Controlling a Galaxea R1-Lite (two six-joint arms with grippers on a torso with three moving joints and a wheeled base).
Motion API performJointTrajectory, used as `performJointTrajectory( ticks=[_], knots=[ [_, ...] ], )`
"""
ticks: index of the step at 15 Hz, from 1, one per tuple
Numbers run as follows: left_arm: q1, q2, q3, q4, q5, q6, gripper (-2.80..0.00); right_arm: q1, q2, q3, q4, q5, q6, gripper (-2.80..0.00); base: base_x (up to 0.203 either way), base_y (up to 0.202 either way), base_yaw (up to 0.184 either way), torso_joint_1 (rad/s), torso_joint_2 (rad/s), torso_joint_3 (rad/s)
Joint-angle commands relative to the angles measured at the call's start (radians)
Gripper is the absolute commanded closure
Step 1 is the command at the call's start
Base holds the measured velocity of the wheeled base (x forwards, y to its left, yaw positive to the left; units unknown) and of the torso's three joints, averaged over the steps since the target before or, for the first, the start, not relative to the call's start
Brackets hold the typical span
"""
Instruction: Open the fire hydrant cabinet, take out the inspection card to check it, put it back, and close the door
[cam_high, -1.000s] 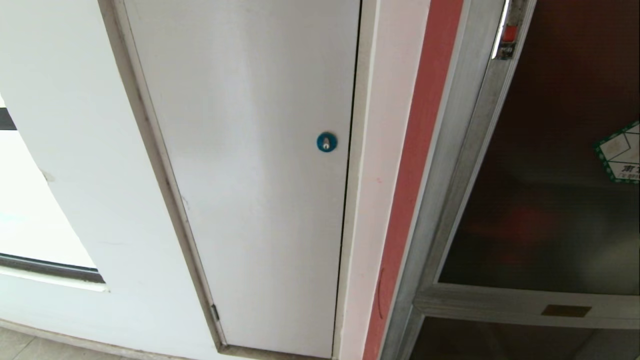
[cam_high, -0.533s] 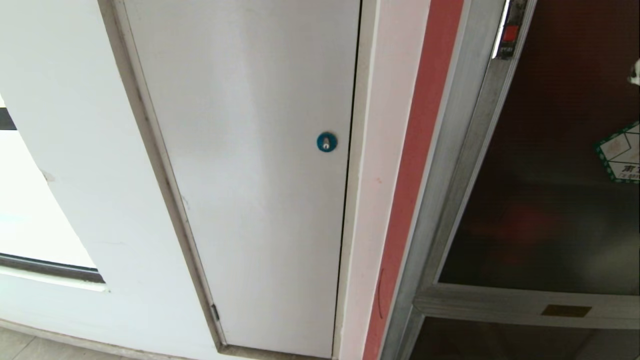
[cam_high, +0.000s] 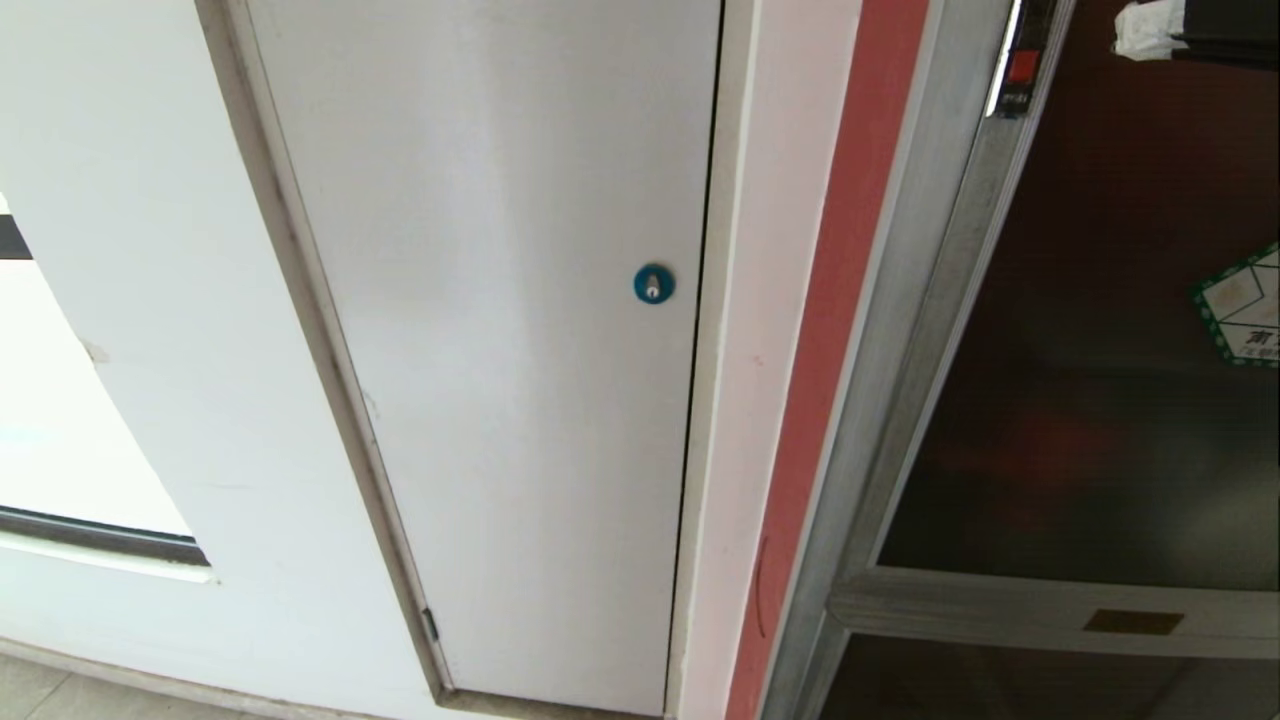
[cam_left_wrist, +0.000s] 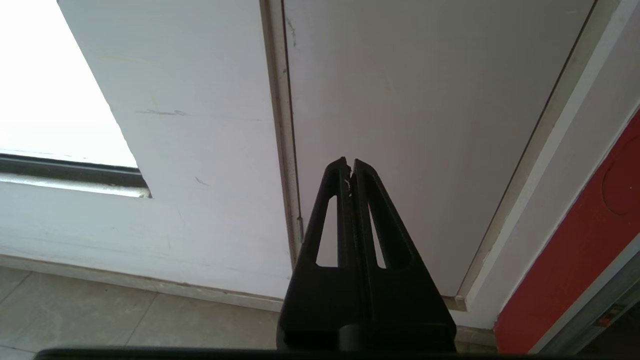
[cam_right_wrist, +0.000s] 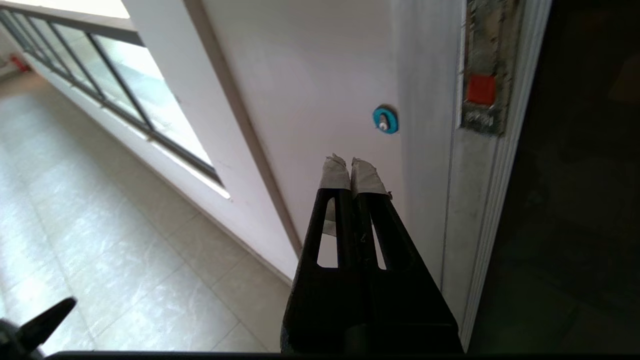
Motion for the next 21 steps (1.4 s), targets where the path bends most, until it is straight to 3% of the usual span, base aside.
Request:
performJointTrajectory(
  ticks=[1,9,21],
  knots=[
    [0.000,0.001,0.007,0.000,0.001,0.000,0.00,0.002,0.058,-0.043,0.001,-0.022,0.002,0.00,0.000,0.000,0.000,0.000,0.00,0.000],
    [0.001,0.001,0.008,0.000,0.001,0.000,0.00,0.017,0.129,-0.109,0.000,-0.159,0.000,0.00,0.000,0.000,0.000,0.000,0.00,0.000],
    [0.000,0.001,0.007,0.000,0.001,0.000,0.00,0.006,0.179,-0.133,-0.002,-0.209,0.003,0.00,0.000,0.000,0.000,0.000,0.00,0.000]
  ],
)
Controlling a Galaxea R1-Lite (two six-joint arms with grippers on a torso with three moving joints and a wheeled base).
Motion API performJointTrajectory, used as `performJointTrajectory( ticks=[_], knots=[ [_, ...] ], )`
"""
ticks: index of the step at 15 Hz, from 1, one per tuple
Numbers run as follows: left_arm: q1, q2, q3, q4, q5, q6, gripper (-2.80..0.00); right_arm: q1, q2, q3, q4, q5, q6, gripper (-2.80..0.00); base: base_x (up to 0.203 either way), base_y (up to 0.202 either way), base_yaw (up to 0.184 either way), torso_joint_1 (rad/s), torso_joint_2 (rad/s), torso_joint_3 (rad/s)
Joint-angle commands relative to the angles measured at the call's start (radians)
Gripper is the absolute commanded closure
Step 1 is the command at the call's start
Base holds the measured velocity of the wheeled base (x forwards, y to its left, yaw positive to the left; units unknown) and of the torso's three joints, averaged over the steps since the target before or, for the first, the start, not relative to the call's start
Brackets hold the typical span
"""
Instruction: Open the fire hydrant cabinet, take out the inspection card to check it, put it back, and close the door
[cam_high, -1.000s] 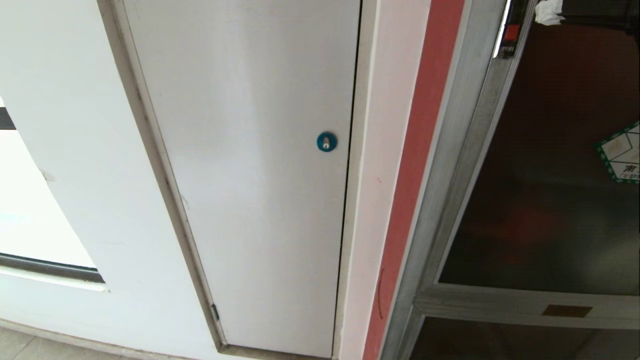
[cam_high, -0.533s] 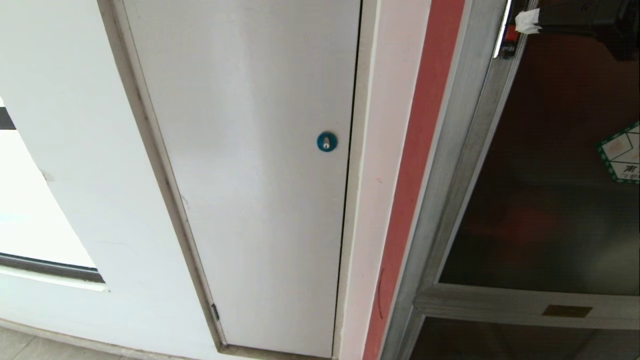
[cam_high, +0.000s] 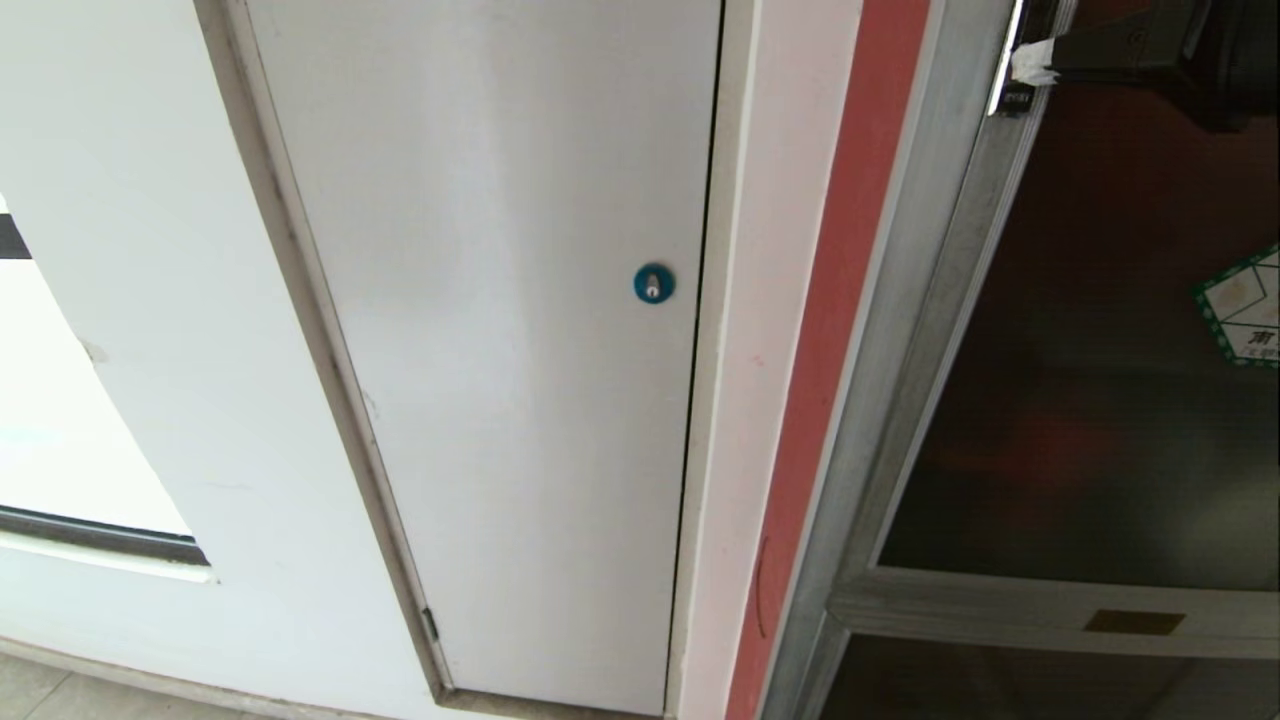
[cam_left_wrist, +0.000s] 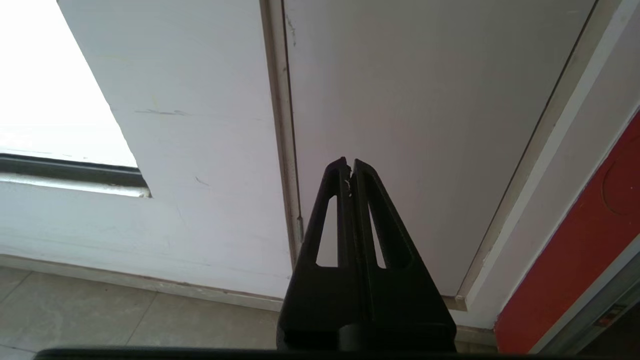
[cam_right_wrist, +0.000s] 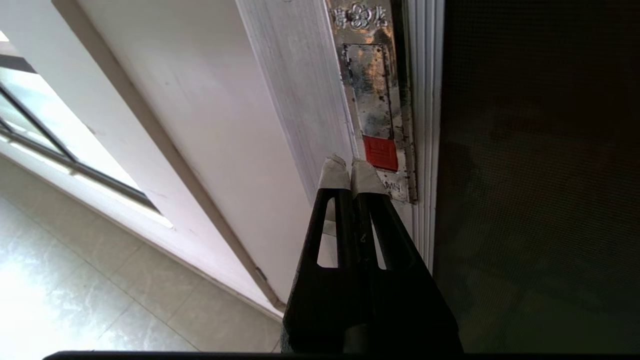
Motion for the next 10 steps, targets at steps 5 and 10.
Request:
performJointTrajectory(
  ticks=[5,10],
  knots=[
    [0.001,0.001,0.008,-0.001,-0.001,0.000,0.00,-0.025,0.021,-0.001,-0.041,-0.023,0.000,0.00,0.000,0.000,0.000,0.000,0.00,0.000],
    [0.001,0.000,0.008,0.000,0.000,0.000,0.00,-0.025,0.037,-0.001,-0.064,-0.026,-0.002,0.00,0.000,0.000,0.000,0.000,0.00,0.000]
  ],
)
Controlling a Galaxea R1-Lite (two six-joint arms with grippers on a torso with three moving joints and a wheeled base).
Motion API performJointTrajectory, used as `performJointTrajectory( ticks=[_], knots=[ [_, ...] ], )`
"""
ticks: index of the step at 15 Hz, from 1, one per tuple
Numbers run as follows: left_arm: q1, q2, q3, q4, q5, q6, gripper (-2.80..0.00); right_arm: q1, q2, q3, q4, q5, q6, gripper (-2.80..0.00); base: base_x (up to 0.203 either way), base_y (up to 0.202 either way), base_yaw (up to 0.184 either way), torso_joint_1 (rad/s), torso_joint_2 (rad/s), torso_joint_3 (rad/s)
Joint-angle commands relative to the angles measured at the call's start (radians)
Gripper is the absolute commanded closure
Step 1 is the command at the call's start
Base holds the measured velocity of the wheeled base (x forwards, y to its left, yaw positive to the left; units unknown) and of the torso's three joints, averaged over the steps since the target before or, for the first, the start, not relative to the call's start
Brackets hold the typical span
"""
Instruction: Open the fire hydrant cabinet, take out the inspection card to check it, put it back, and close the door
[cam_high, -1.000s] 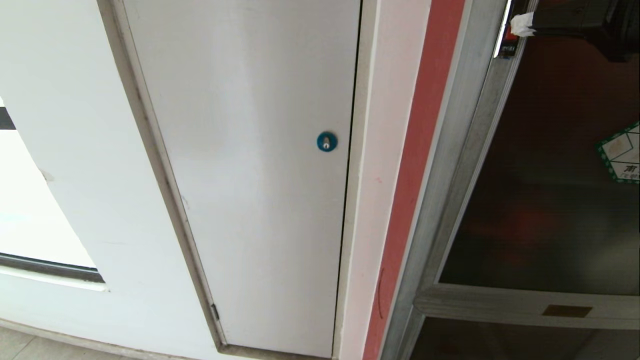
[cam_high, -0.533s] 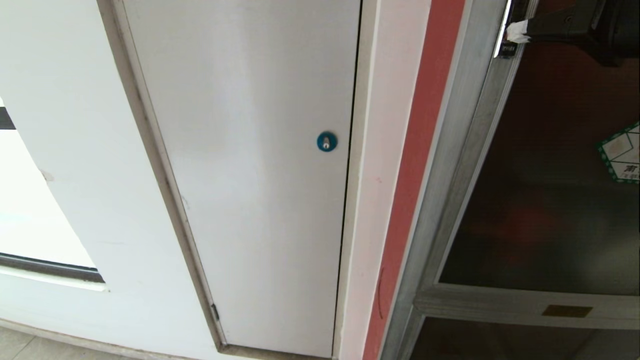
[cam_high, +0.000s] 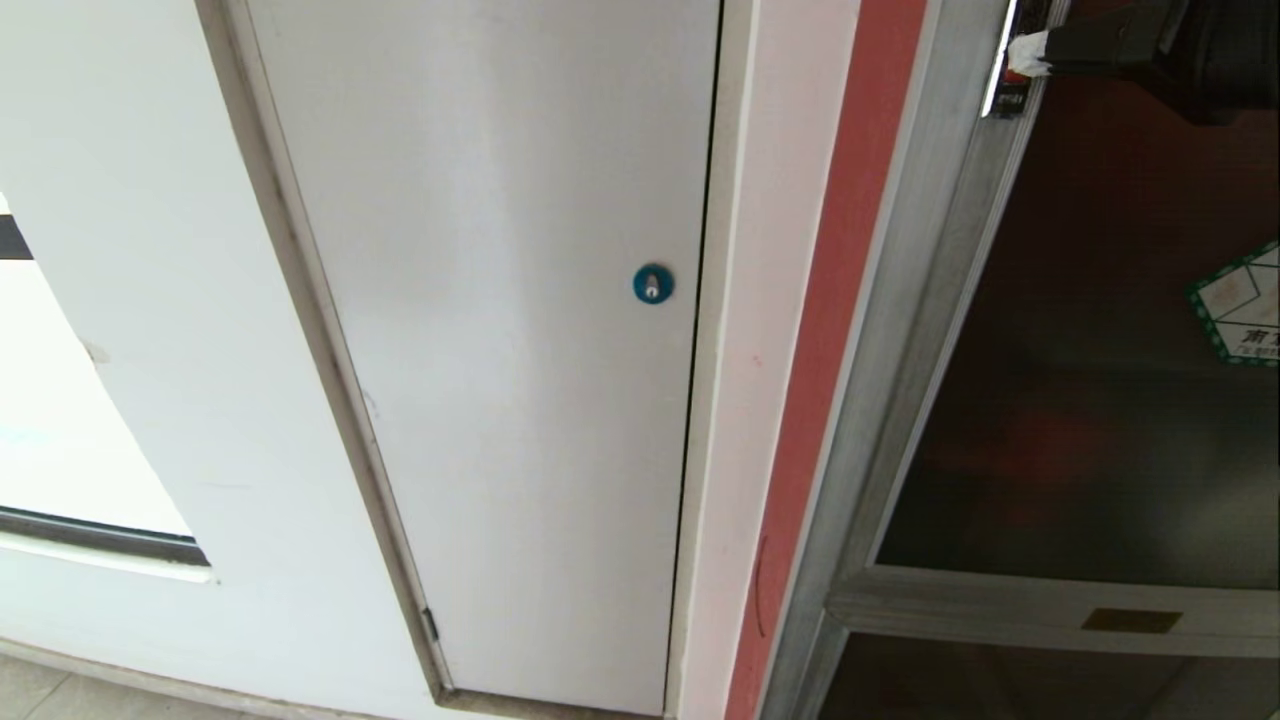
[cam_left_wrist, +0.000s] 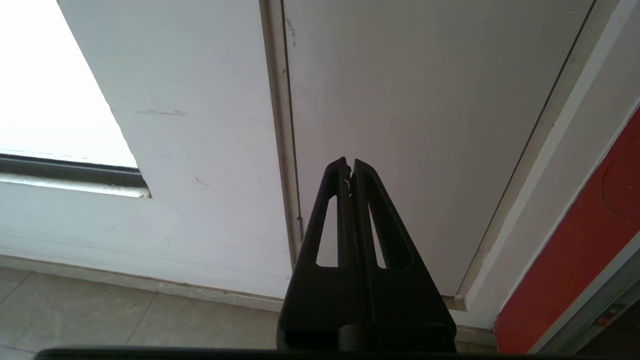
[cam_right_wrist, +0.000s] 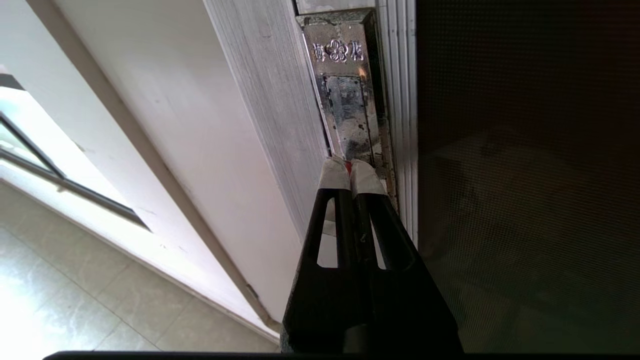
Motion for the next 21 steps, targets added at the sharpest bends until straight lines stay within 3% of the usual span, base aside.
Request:
performJointTrajectory(
  ticks=[1,16,21],
  knots=[
    [0.000,0.000,0.008,0.000,0.000,0.000,0.00,-0.001,0.007,0.003,0.001,-0.001,0.003,0.00,0.000,0.000,0.000,0.000,0.00,0.000],
    [0.000,0.001,0.007,0.000,0.000,0.000,0.00,-0.002,-0.014,0.037,0.016,-0.001,0.021,0.00,0.000,0.000,0.000,0.000,0.00,0.000],
    [0.001,0.001,0.008,0.000,0.000,0.000,0.00,0.028,-0.122,0.140,0.054,0.005,0.023,0.00,0.000,0.000,0.000,0.000,0.00,0.000]
  ],
)
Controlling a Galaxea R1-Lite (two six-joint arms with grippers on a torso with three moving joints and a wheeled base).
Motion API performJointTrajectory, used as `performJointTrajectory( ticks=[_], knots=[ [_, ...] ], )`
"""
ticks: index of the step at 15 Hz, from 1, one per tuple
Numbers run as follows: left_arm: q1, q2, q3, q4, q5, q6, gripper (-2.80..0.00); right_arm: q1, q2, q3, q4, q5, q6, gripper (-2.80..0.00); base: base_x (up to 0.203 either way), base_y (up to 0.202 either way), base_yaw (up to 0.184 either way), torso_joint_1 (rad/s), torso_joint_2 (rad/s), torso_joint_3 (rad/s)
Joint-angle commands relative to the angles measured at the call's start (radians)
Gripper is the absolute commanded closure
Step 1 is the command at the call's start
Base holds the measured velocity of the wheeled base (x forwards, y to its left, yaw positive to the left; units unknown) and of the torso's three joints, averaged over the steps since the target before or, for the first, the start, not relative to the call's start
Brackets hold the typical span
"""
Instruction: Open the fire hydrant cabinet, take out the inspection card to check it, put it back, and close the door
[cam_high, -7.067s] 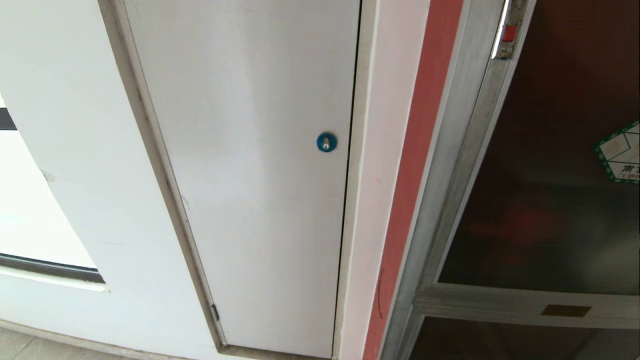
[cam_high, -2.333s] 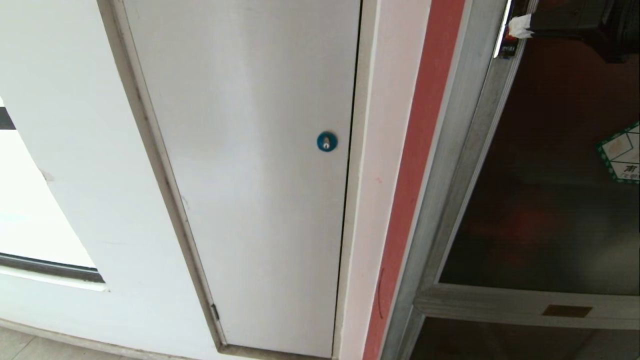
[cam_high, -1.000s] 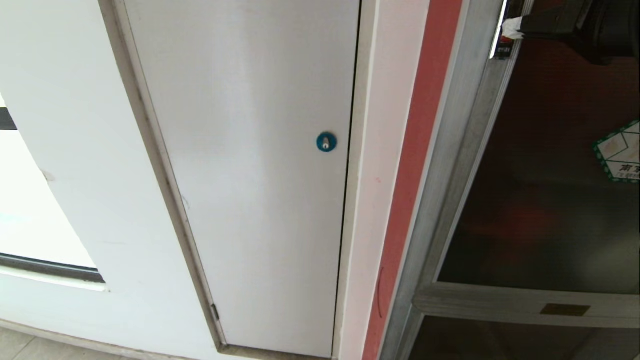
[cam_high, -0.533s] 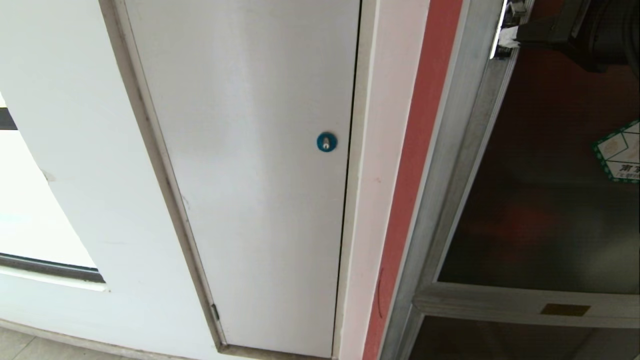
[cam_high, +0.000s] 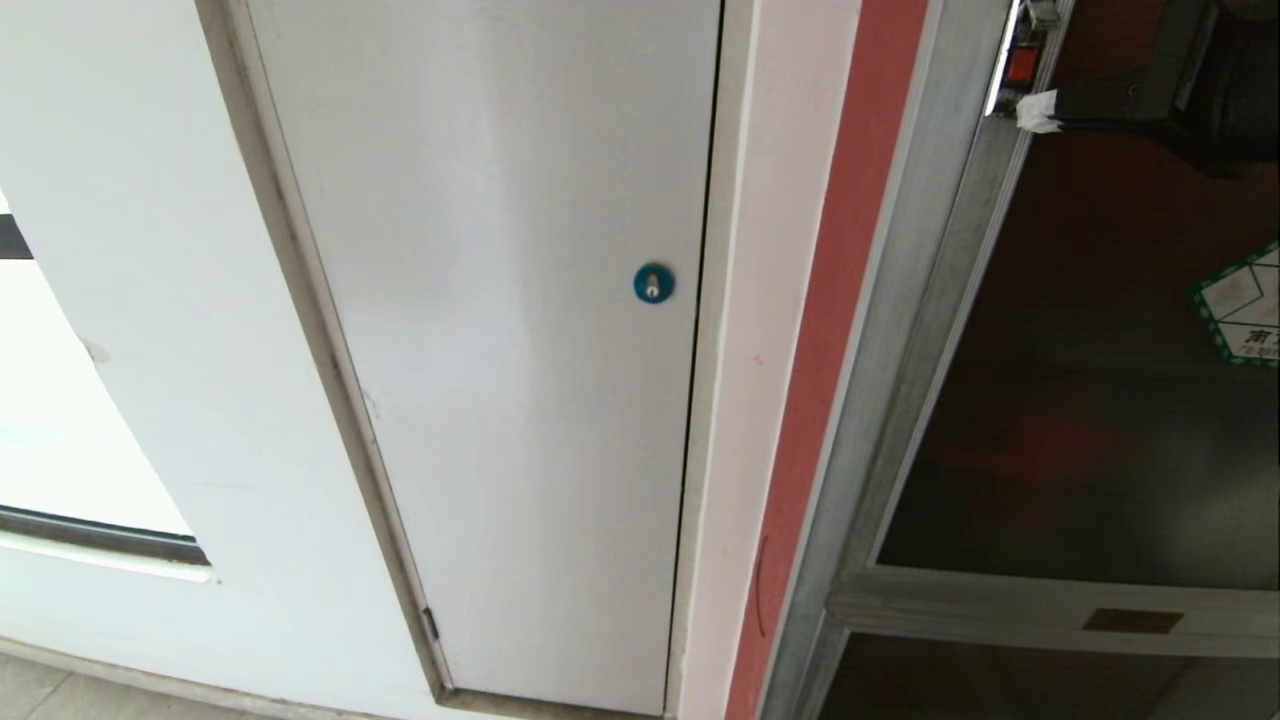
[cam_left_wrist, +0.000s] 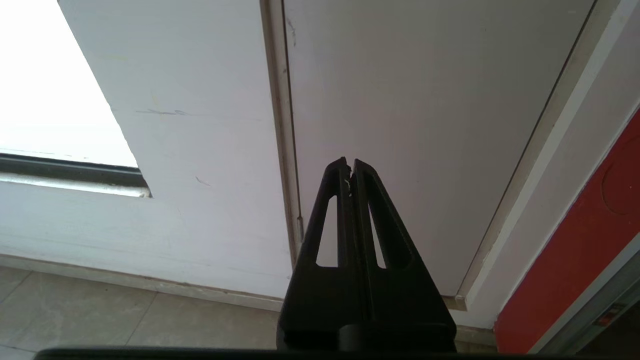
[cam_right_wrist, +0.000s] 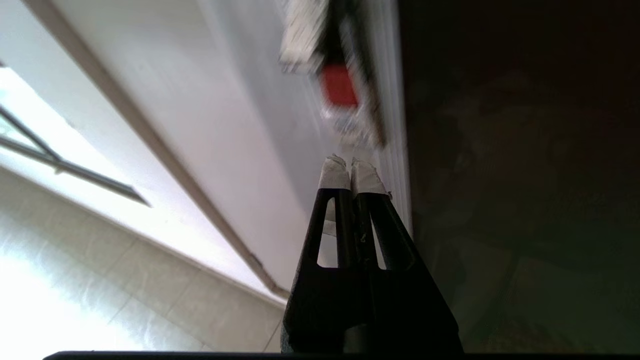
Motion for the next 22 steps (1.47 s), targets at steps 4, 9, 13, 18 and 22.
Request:
performJointTrajectory(
  ticks=[4,9,13,18,22],
  knots=[
    [0.000,0.001,0.007,-0.001,0.000,0.000,0.00,0.098,-0.217,0.227,-0.022,-0.011,-0.001,0.00,0.000,0.000,0.000,0.000,0.00,0.000],
    [0.001,0.001,0.008,0.000,0.001,0.000,0.00,0.240,-0.261,0.519,-0.411,-0.290,-0.131,0.00,0.000,0.000,0.000,0.000,0.00,0.000],
    [0.001,0.000,0.008,0.000,0.001,0.000,0.00,0.356,-0.173,0.624,-0.784,-0.553,-0.280,0.00,0.000,0.000,0.000,0.000,0.00,0.000],
    [0.001,0.000,0.006,0.000,0.001,0.000,0.00,0.379,-0.091,0.646,-1.036,-0.686,-0.452,0.00,0.000,0.000,0.000,0.000,0.00,0.000],
    [0.000,0.000,0.008,0.000,0.001,0.000,0.00,0.379,-0.082,0.650,-1.057,-0.683,-0.485,-2.80,0.000,0.000,0.000,0.000,0.00,0.000]
  ],
)
